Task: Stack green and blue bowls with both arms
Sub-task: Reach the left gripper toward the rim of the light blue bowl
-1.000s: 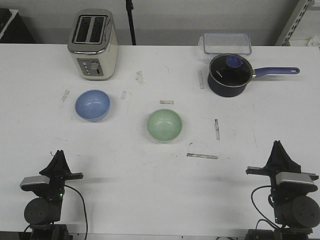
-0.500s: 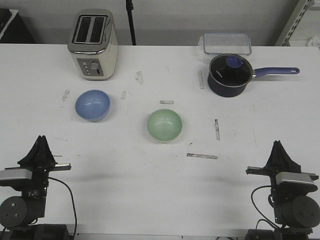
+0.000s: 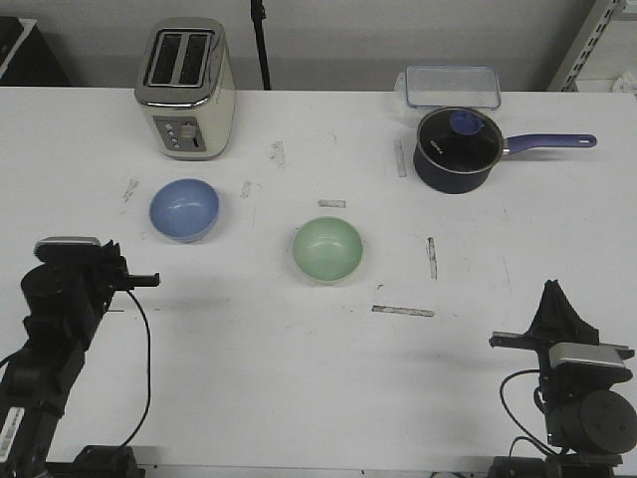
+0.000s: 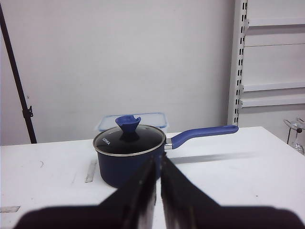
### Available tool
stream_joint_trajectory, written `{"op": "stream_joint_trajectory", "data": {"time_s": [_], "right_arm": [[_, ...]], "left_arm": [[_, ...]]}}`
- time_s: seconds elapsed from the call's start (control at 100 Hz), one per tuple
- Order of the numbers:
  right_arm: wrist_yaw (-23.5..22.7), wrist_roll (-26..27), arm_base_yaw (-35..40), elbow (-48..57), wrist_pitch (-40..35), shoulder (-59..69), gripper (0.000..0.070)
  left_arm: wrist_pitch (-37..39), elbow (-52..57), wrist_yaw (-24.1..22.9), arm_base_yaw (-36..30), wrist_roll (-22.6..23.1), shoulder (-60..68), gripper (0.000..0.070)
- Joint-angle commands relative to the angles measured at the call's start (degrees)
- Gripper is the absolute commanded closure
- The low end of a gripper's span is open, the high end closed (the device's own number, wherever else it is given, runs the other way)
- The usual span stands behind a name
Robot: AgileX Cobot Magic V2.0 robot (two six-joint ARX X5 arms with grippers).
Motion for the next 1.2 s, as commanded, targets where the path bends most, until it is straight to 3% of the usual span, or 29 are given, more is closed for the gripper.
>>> {"op": "stream_joint_trajectory", "data": {"time_s": [0.0,0.17,0.33,0.39,0.59,0.7,0.93,1.13,1.19], "right_arm": [[0.0,0.7,0.1,0.1,0.5,-0.1,0.0694],[0.0,0.7,0.1,0.1,0.6,-0.1,0.0693],[0.0,0.7,0.1,0.1,0.5,-0.1,0.0694],[0.0,0.7,0.1,0.1,0.6,-0.1,0.0693],[0.0,0.7,0.1,0.1,0.5,-0.1,0.0693],[0.0,0.7,0.1,0.1,0.5,-0.1,0.0694],[0.0,0.7,0.1,0.1,0.6,-0.1,0.0693],[0.0,0.8,0.1,0.1,0.5,-0.1,0.0694],[0.0,0.7,0.1,0.1,0.5,-0.1,0.0693]], "left_arm": [[-2.5,4.1,1.4,0.2,-3.3,4.2,0.0699],[-13.8,15.3,2.9,1.2,-5.7,16.7,0.0699],[-20.7,26.3,4.7,3.1,-14.2,28.2,0.0699],[-22.8,29.7,7.9,3.9,-16.2,31.8,0.0699],[-28.0,39.6,22.0,8.1,-16.3,42.0,0.0699],[-29.9,43.8,27.3,10.4,-16.7,46.6,0.0694],[-30.9,47.4,28.4,14.0,-18.9,53.0,0.0451],[-30.7,47.4,28.4,15.6,-18.9,56.9,0.0437],[-30.7,47.4,28.5,15.6,-18.9,57.9,0.0376]]}}
